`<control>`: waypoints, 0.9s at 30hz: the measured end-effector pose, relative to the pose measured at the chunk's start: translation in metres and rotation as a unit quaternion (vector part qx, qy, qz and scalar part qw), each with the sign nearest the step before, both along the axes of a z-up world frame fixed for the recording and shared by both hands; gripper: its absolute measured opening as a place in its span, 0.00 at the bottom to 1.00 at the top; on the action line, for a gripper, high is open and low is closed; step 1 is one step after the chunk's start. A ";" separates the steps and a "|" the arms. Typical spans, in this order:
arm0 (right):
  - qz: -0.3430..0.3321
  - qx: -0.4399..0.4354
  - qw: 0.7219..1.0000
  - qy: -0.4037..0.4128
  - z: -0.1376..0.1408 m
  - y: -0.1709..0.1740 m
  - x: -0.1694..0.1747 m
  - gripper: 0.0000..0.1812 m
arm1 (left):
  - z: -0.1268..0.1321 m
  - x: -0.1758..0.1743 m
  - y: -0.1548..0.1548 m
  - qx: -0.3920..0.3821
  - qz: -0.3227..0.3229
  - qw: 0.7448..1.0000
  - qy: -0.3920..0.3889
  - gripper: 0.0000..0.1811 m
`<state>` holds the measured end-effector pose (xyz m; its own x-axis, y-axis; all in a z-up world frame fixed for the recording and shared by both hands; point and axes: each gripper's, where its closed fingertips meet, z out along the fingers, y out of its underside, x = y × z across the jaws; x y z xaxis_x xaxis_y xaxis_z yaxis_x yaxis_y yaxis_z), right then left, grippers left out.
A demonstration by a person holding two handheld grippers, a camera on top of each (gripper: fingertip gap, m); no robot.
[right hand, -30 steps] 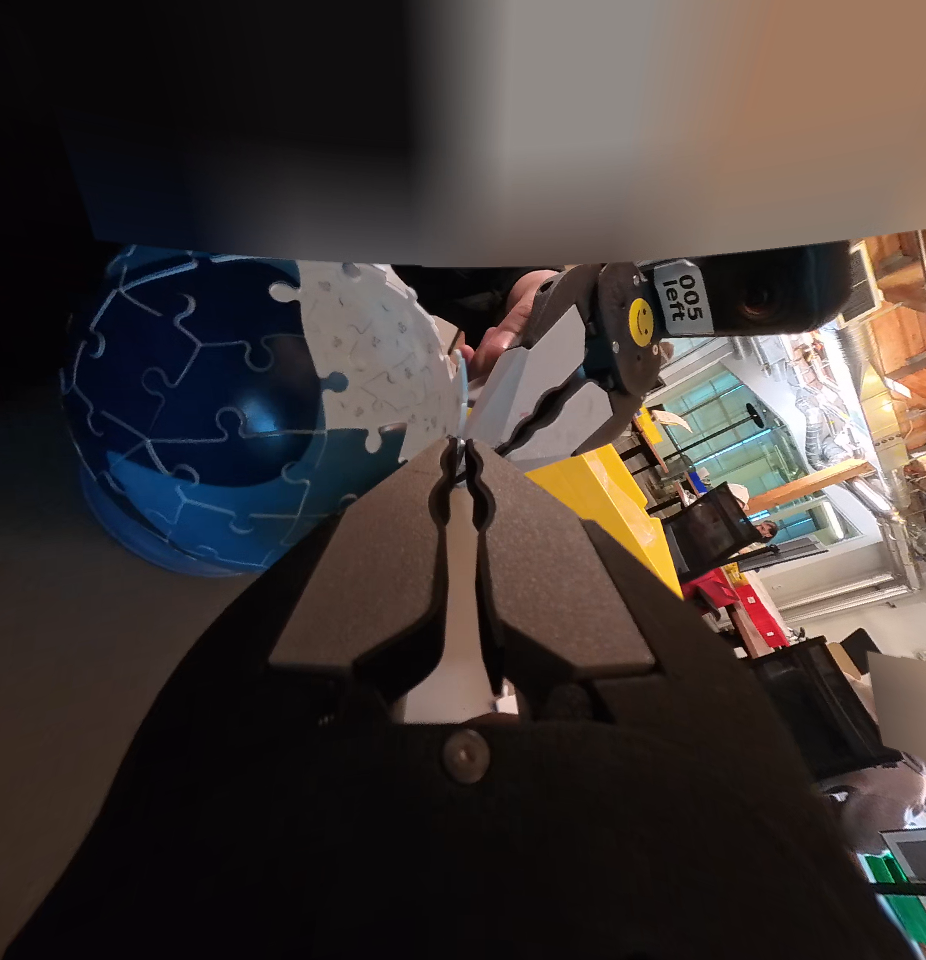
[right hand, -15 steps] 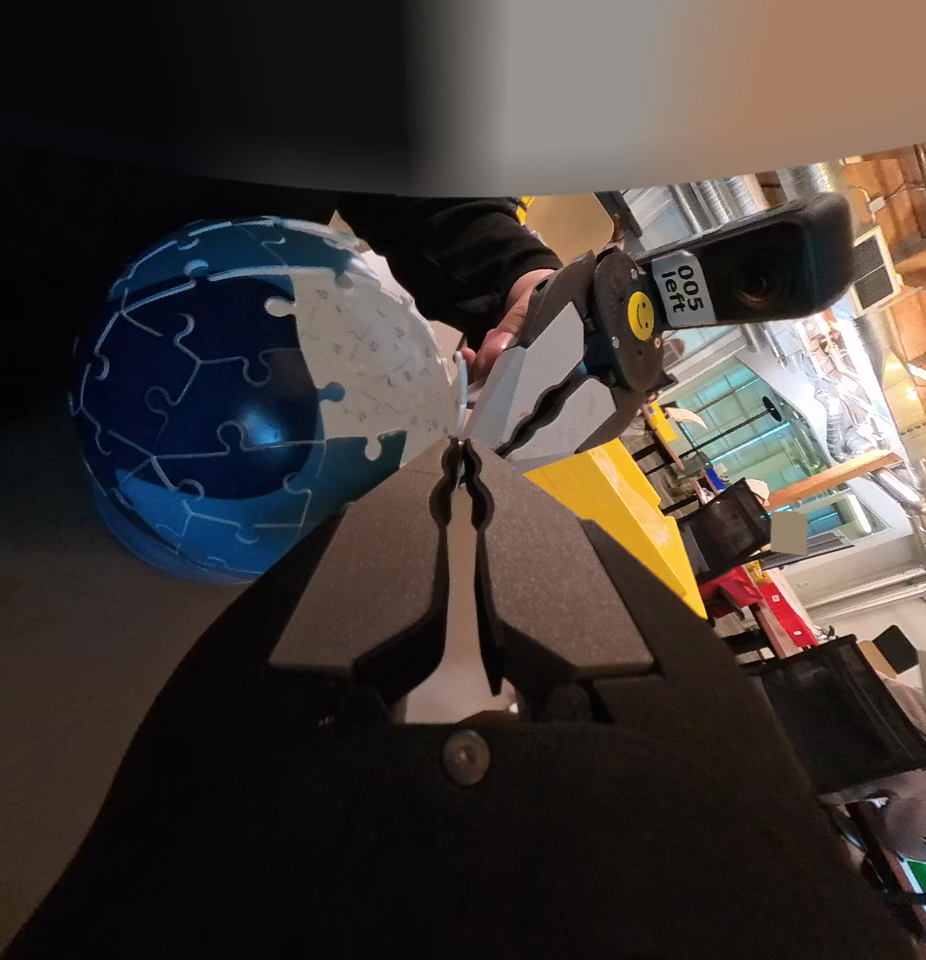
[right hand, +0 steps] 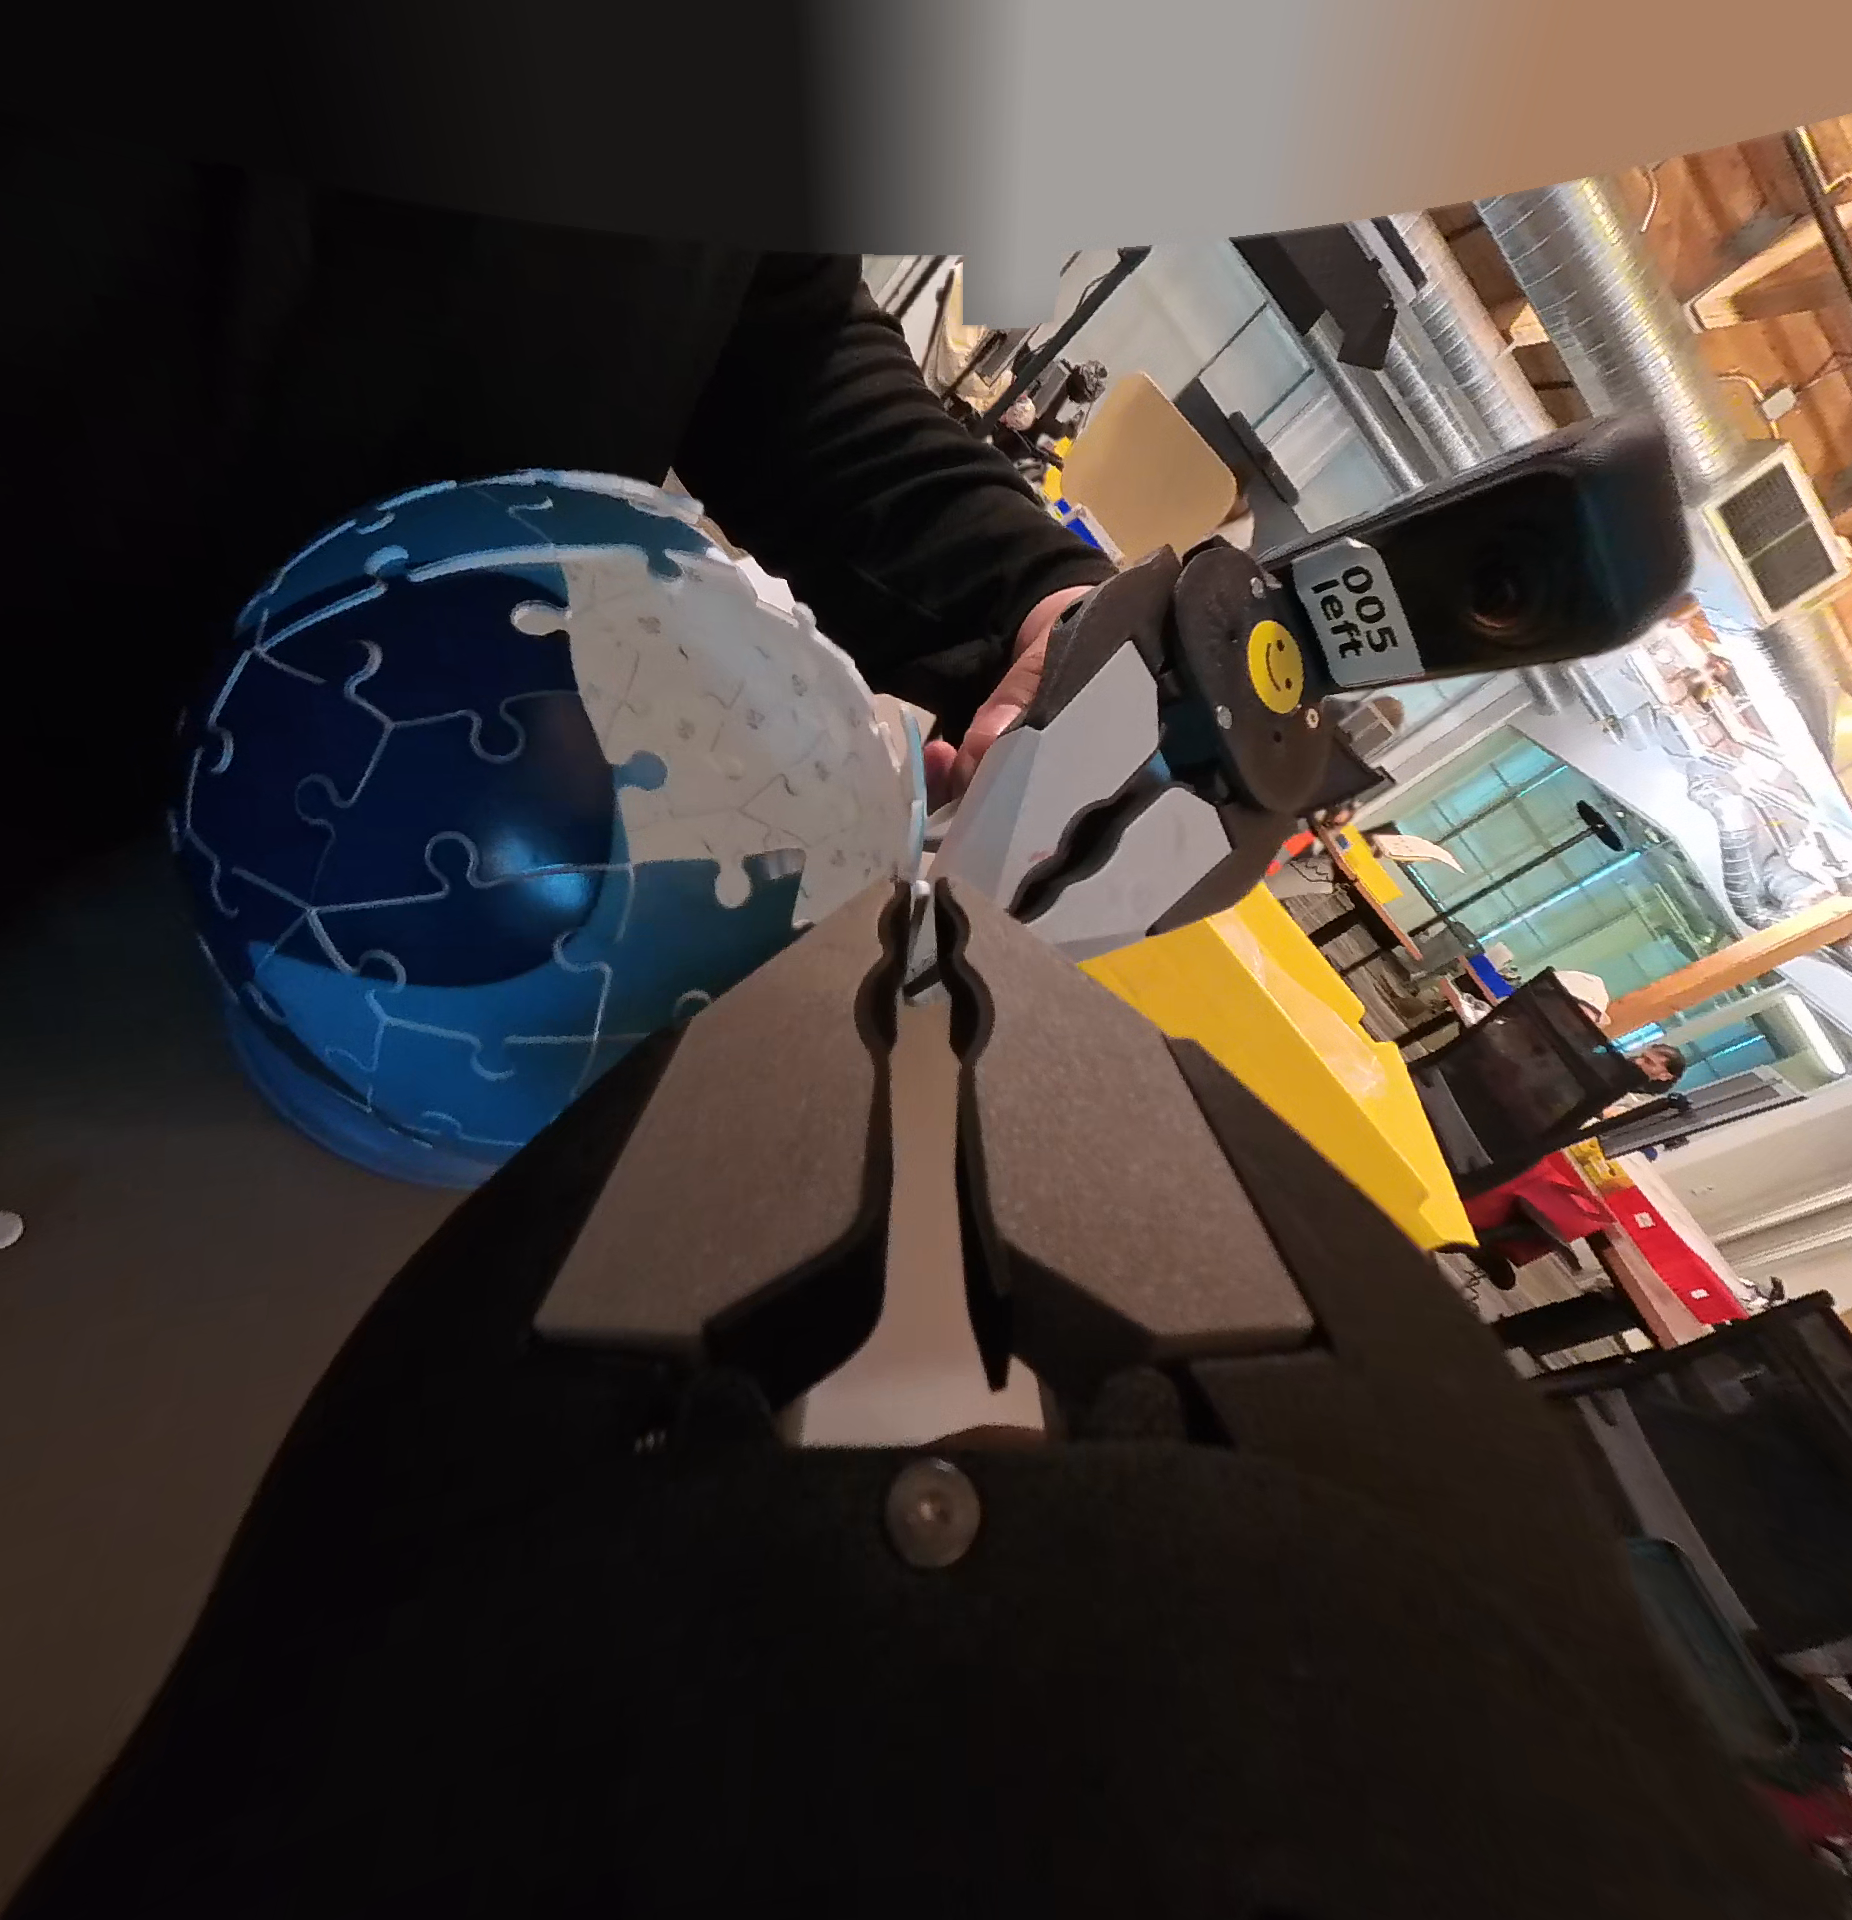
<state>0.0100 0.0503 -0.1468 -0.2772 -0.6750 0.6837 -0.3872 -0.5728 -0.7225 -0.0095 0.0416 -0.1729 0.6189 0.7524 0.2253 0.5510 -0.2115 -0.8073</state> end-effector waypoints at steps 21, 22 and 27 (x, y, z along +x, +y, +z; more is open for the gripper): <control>0.001 0.029 0.999 -0.013 -0.001 0.000 -0.002 0.00 | -0.001 0.006 -0.012 0.012 0.038 0.999 0.017 0.00; 0.002 0.031 0.999 -0.015 -0.001 0.000 -0.003 0.00 | -0.002 0.006 -0.012 0.013 0.040 0.999 0.018 0.00; 0.005 0.045 0.999 -0.030 -0.001 -0.002 -0.006 0.00 | -0.002 0.005 -0.016 0.026 0.051 0.998 0.034 0.00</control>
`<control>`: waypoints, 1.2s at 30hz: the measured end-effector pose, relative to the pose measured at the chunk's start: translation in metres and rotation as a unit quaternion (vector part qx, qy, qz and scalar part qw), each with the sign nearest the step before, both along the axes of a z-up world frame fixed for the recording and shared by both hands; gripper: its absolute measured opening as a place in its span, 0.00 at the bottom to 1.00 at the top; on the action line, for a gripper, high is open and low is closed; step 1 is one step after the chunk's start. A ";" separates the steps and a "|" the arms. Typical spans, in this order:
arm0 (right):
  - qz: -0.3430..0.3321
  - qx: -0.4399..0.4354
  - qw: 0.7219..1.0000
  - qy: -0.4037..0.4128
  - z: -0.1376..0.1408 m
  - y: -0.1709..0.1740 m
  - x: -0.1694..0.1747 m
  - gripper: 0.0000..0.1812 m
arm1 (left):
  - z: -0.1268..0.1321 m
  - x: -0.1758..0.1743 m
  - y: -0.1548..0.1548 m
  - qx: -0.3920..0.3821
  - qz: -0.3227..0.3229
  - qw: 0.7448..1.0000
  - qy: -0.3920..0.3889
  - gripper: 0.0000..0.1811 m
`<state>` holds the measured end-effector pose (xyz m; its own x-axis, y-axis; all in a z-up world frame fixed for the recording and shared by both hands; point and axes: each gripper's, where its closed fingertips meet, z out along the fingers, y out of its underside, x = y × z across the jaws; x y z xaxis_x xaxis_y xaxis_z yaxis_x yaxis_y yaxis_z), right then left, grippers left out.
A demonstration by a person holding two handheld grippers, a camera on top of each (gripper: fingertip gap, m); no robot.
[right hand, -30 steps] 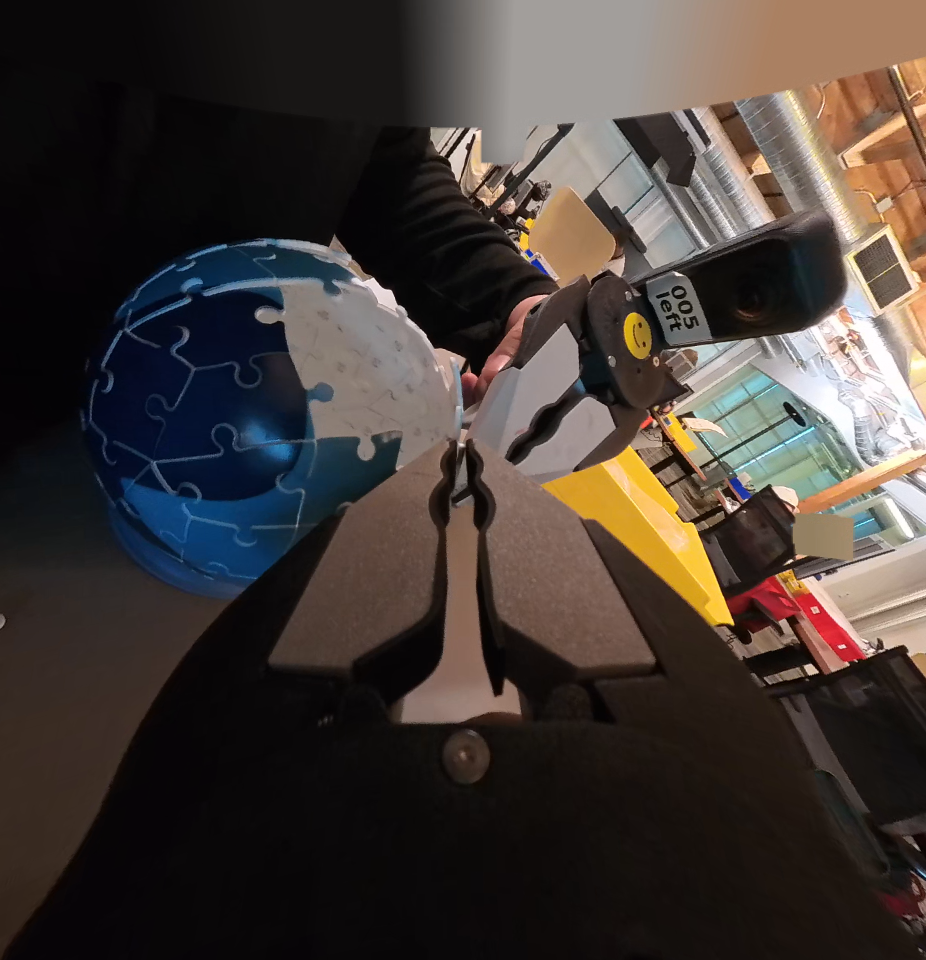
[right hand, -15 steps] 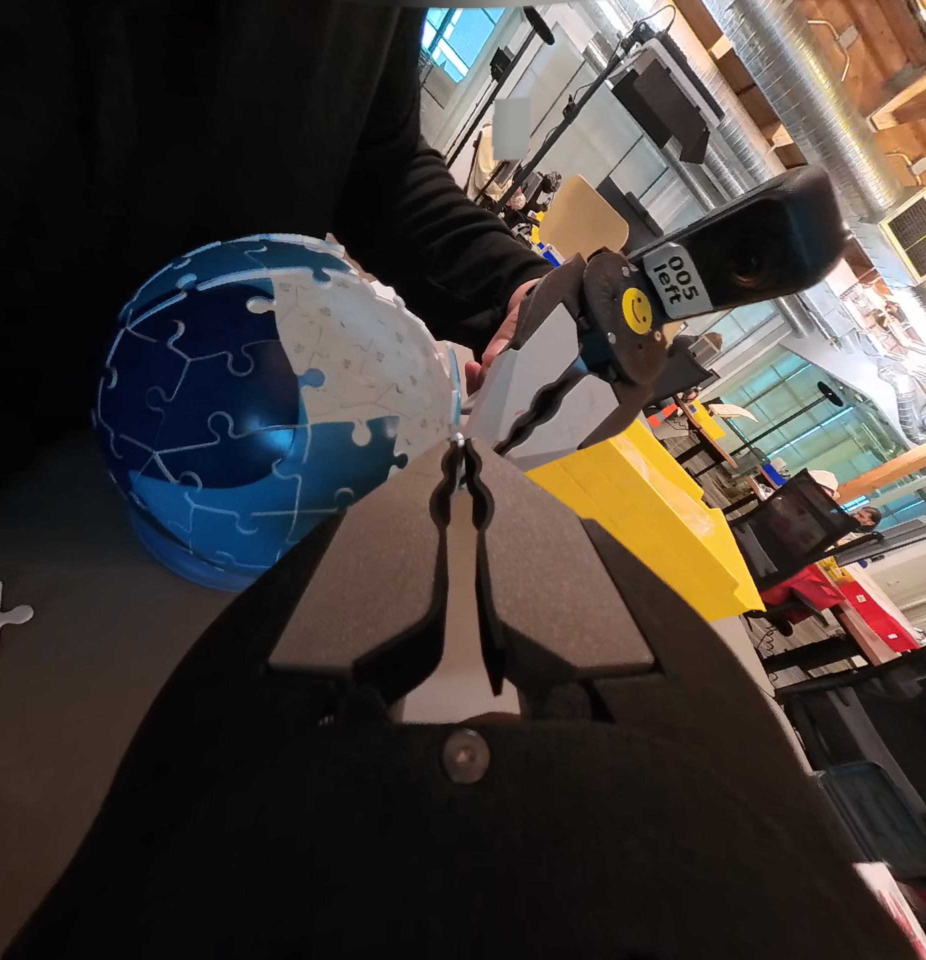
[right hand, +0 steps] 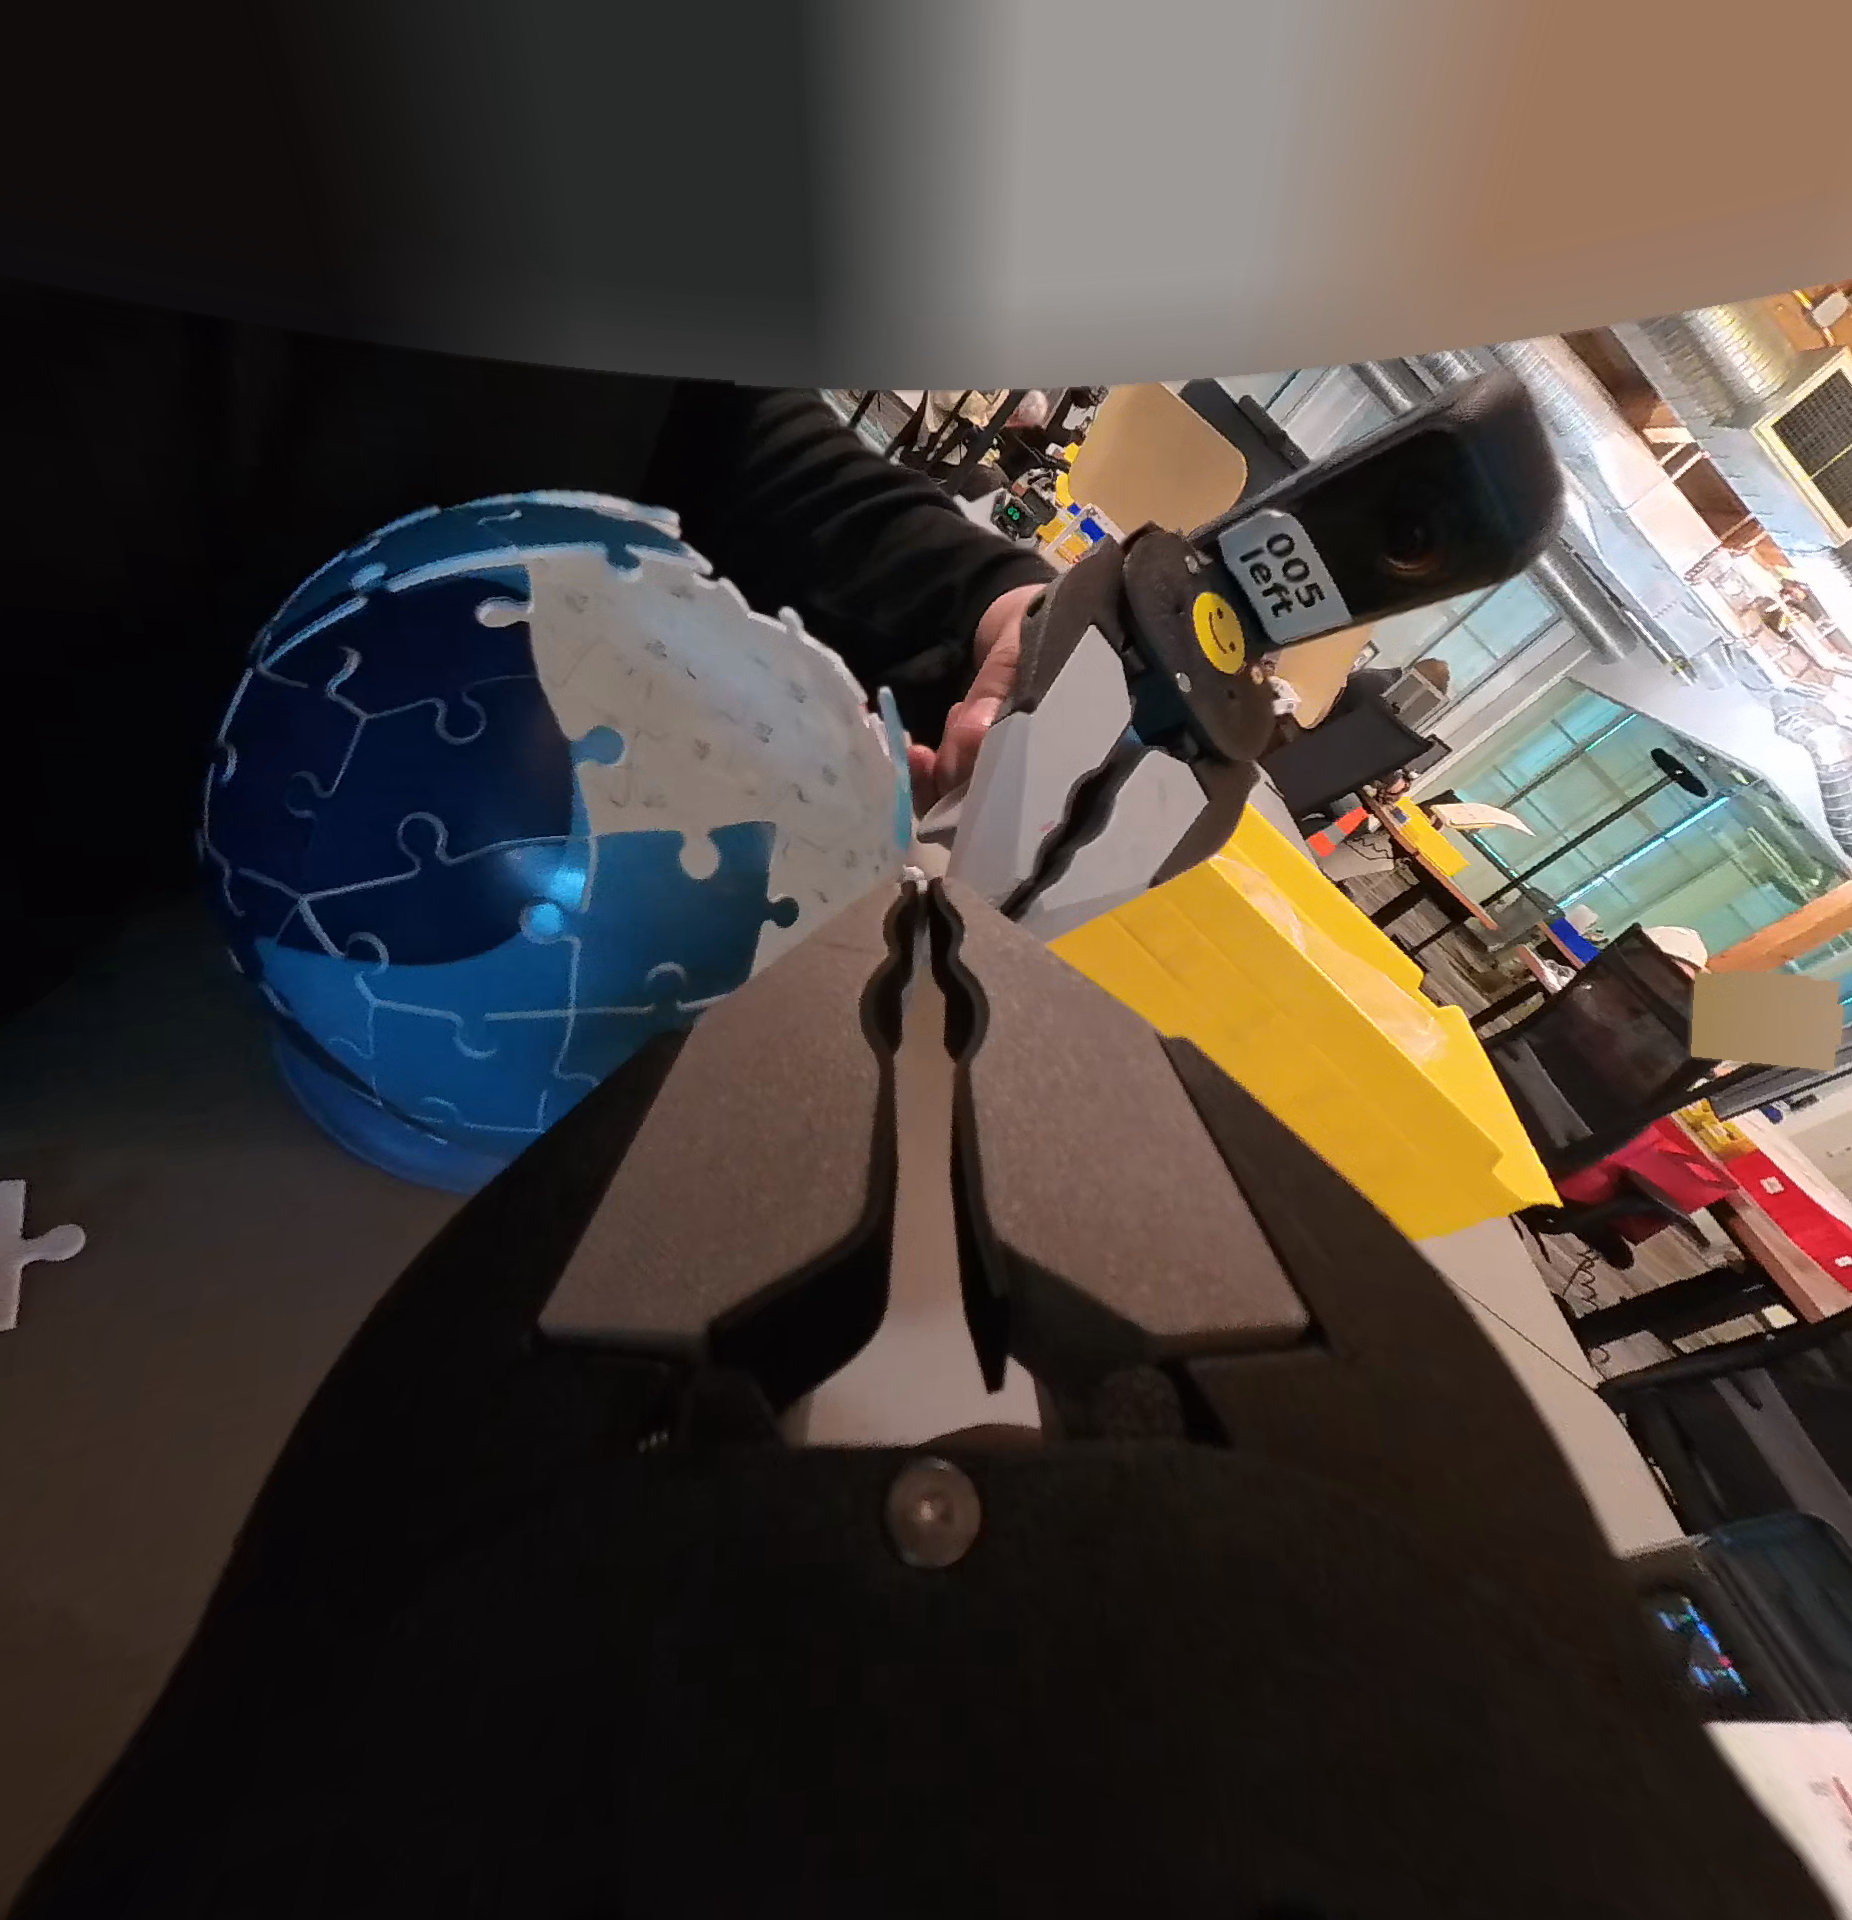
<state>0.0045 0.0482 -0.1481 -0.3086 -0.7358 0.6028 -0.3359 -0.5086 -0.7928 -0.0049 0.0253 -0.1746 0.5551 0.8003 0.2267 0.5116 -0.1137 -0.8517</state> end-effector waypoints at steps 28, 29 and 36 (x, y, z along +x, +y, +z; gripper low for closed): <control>0.062 0.124 0.990 -0.034 -0.008 0.000 -0.005 0.02 | -0.003 -0.007 0.014 0.021 -0.047 0.999 0.001 0.00; 0.063 0.134 0.988 -0.032 -0.010 -0.001 -0.005 0.02 | -0.002 -0.007 0.014 0.021 -0.048 0.999 0.001 0.00; 0.049 0.157 0.986 -0.030 -0.012 -0.008 -0.008 0.00 | -0.002 -0.007 0.014 0.023 -0.049 0.999 0.006 0.00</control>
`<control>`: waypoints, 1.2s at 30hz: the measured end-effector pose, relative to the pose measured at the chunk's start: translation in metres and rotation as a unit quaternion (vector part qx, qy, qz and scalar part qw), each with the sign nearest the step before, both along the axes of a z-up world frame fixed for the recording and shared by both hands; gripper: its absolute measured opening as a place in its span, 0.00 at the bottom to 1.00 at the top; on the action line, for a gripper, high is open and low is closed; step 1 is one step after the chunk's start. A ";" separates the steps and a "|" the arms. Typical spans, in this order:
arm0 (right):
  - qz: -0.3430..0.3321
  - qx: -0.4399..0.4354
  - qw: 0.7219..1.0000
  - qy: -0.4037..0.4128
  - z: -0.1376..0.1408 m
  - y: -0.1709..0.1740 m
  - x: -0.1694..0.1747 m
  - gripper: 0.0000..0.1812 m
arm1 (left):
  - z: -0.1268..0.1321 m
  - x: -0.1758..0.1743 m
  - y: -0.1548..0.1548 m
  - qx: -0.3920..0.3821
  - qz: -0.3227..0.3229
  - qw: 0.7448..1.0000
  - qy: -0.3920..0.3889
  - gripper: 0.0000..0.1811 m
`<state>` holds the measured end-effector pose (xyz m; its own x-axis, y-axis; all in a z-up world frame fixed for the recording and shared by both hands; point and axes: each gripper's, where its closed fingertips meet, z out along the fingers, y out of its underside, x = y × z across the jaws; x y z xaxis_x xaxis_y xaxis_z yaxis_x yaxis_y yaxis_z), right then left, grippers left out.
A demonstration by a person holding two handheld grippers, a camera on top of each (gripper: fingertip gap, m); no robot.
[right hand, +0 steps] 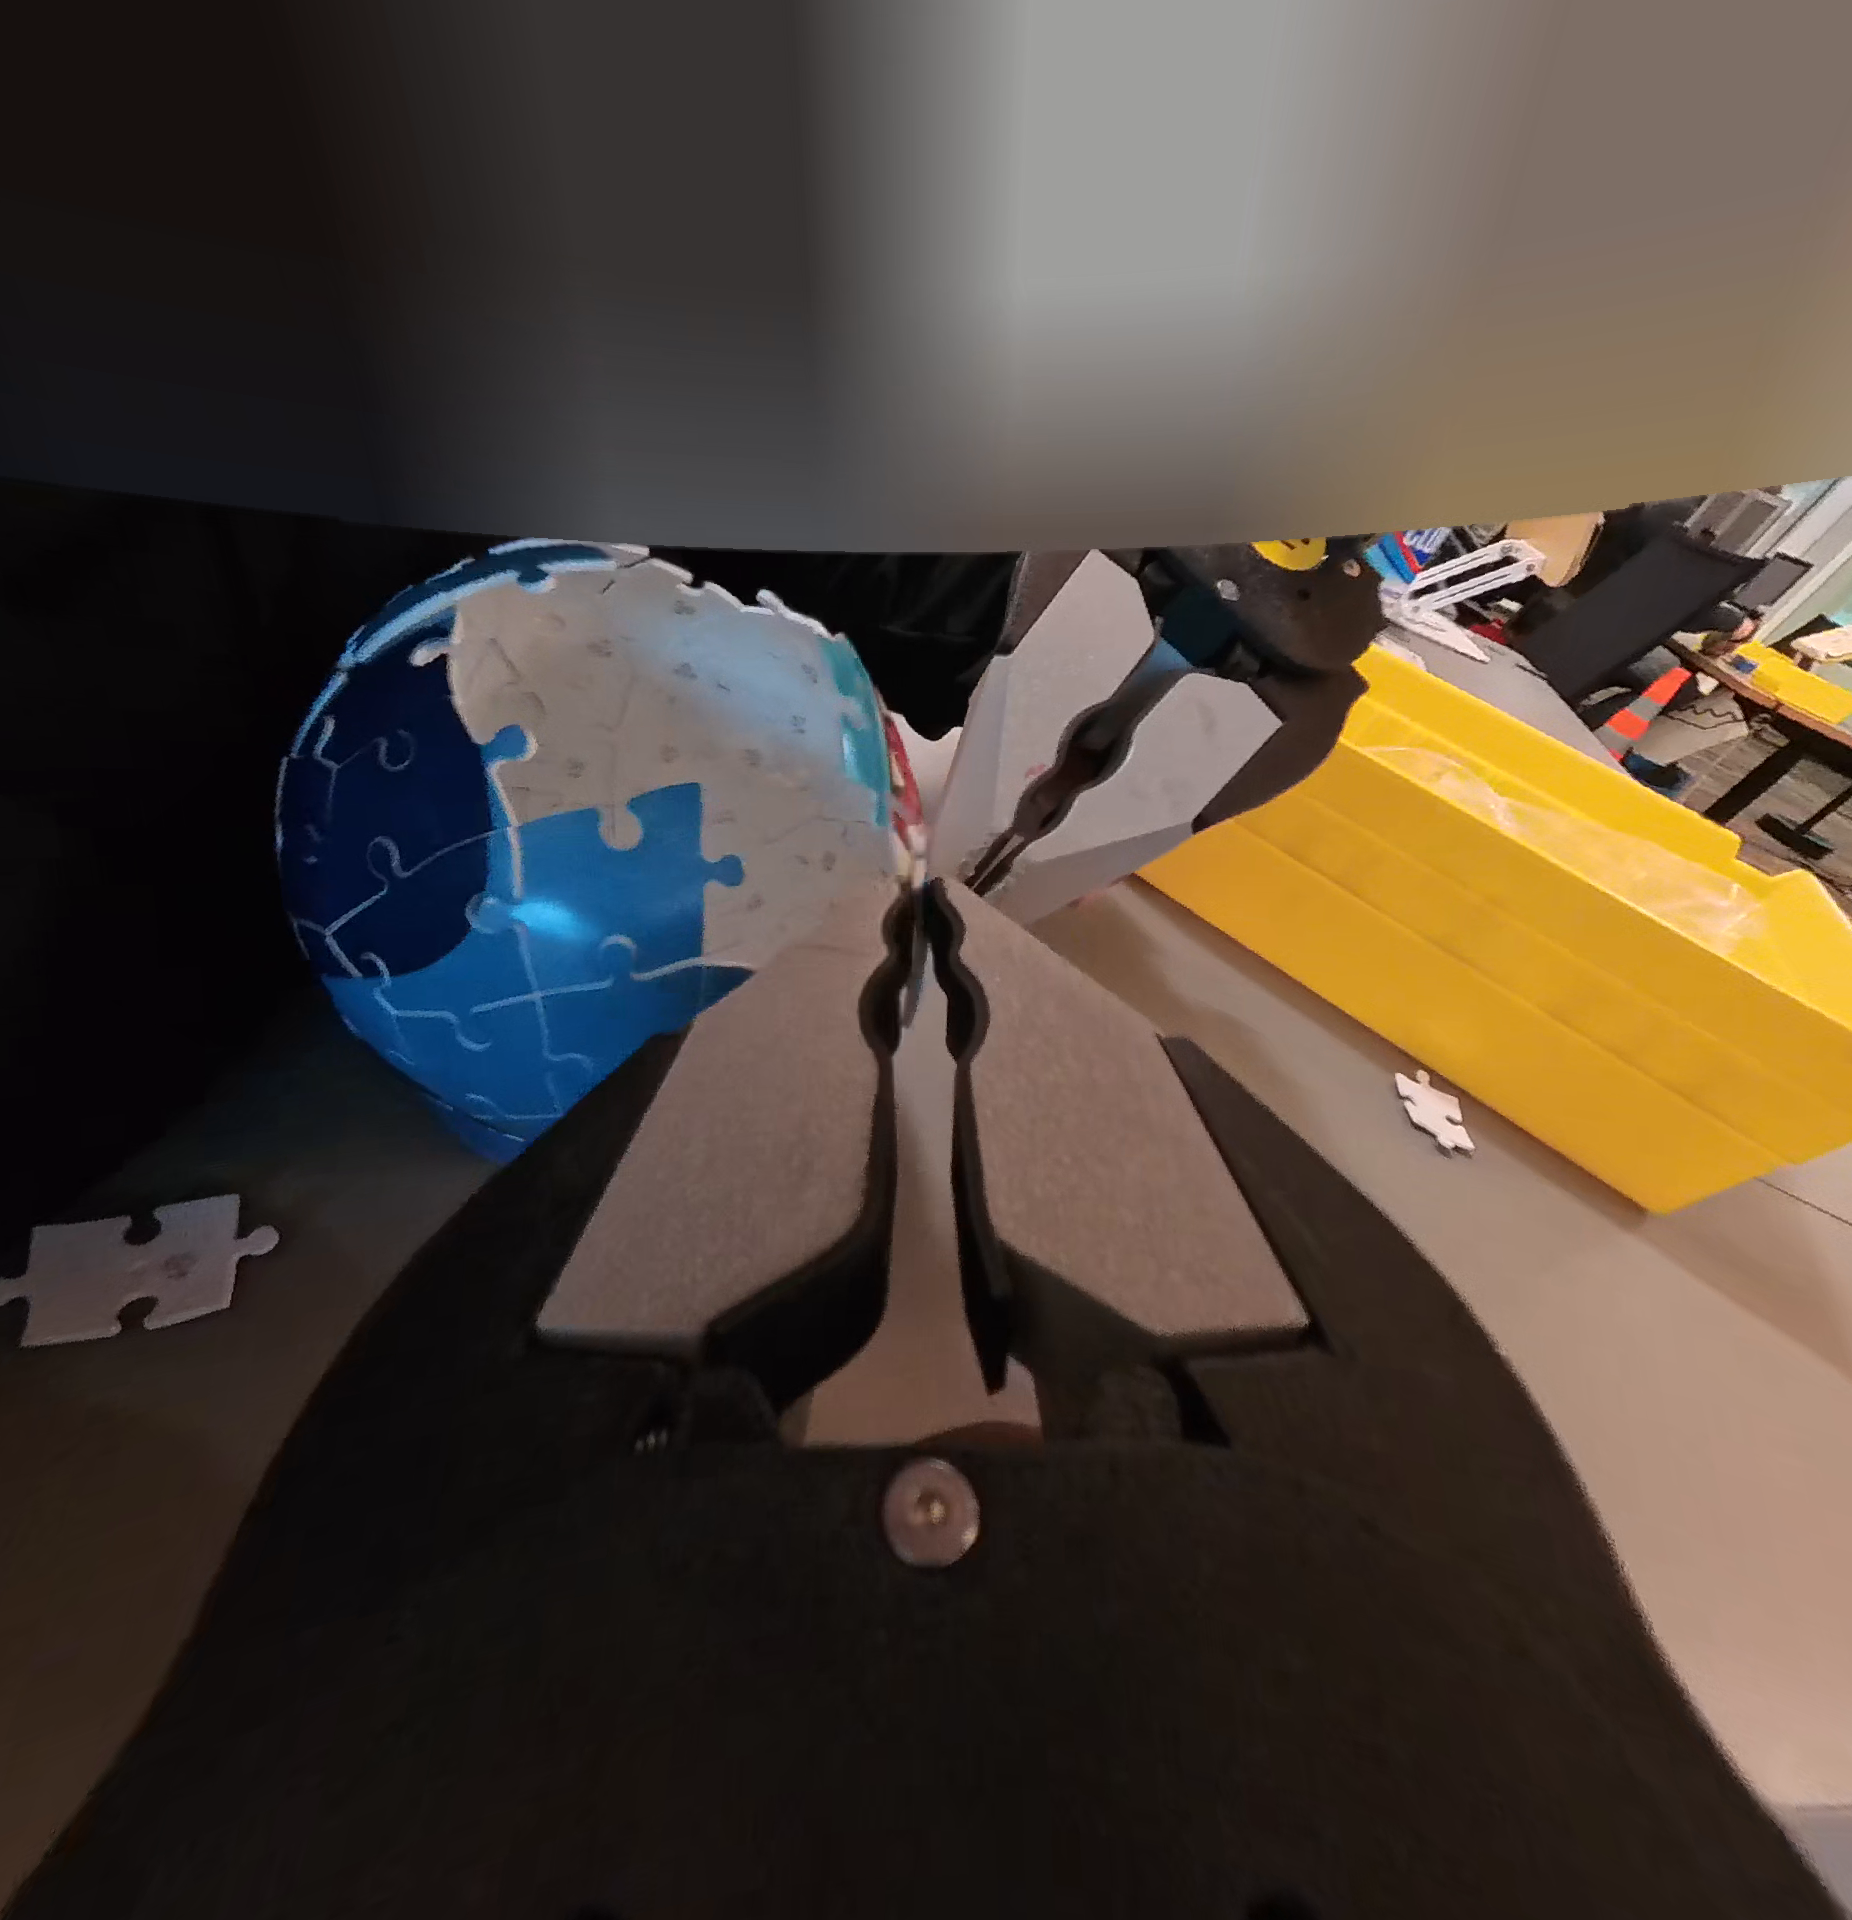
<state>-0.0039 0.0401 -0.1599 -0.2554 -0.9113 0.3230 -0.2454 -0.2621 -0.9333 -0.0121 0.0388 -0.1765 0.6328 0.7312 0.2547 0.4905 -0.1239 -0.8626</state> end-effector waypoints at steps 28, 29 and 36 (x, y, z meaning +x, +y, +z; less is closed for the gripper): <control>-0.117 0.034 0.992 0.014 0.017 -0.005 -0.016 0.00 | -0.015 -0.006 -0.025 0.000 0.074 0.997 0.021 0.00; -0.119 0.047 0.992 0.011 0.015 -0.006 -0.016 0.00 | -0.016 -0.006 -0.023 -0.001 0.072 0.997 0.019 0.00; -0.137 0.220 0.966 -0.026 -0.004 -0.018 -0.014 0.00 | -0.022 -0.005 -0.025 -0.005 0.076 0.997 0.011 0.00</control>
